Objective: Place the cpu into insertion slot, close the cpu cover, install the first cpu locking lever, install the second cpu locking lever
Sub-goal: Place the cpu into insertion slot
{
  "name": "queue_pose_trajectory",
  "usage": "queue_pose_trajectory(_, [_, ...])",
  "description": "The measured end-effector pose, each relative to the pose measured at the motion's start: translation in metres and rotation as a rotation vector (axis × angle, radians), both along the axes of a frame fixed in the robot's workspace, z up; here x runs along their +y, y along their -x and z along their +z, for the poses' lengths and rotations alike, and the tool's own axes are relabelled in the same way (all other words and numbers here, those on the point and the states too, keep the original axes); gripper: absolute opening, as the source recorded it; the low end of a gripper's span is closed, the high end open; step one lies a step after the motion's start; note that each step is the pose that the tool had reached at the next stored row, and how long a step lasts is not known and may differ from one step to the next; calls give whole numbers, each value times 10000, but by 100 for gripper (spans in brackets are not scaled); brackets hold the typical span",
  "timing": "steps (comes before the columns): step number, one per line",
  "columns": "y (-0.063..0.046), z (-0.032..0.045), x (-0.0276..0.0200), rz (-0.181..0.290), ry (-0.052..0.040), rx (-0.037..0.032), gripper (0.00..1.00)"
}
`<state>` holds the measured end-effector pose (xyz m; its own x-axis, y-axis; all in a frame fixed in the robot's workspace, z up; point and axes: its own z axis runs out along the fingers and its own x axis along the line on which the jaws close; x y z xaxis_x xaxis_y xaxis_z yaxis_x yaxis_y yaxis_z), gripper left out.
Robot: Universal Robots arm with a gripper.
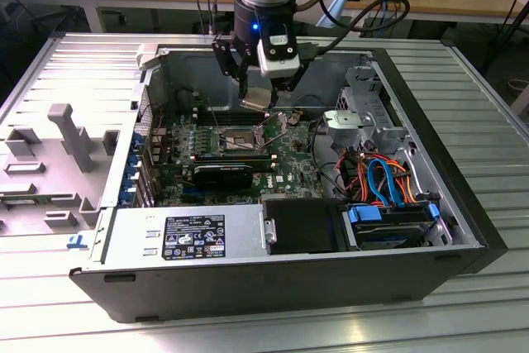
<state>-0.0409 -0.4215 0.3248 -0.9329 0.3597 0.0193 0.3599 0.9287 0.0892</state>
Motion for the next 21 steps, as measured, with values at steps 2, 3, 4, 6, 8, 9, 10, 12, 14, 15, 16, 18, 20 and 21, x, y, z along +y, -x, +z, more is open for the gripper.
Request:
queue_pose_trajectory(2, [0,-1,0,-23,0,0,54])
queue_pose_trajectory(3, [0,-2,0,-41,0,0,54])
queue_pose_trajectory(4, [0,-2,0,-55,0,0,54])
queue_pose_trajectory(6, [0,-3,0,-79,0,0,54])
queue_pose_trajectory(8, [0,-4,0,-115,1,0,54])
queue_pose_trajectory(9, [0,-5,0,-128,0,0,54])
queue_pose_trajectory(10, [0,-5,0,-146,0,0,54])
queue_pose_trajectory(12, [0,-7,0,-170,0,0,54])
queue_pose_trajectory(14, [0,-8,0,-210,0,0,54])
queue_pose_trajectory(15, [0,-9,0,-222,0,0,54])
queue_pose_trajectory(16, [0,-9,0,-240,0,0,54])
queue_pose_trajectory(18, [0,-11,0,-271,0,0,54])
queue_pose_trajectory(20, [0,-12,0,-296,0,0,54])
queue_pose_trajectory(21, [0,-12,0,-317,0,0,54])
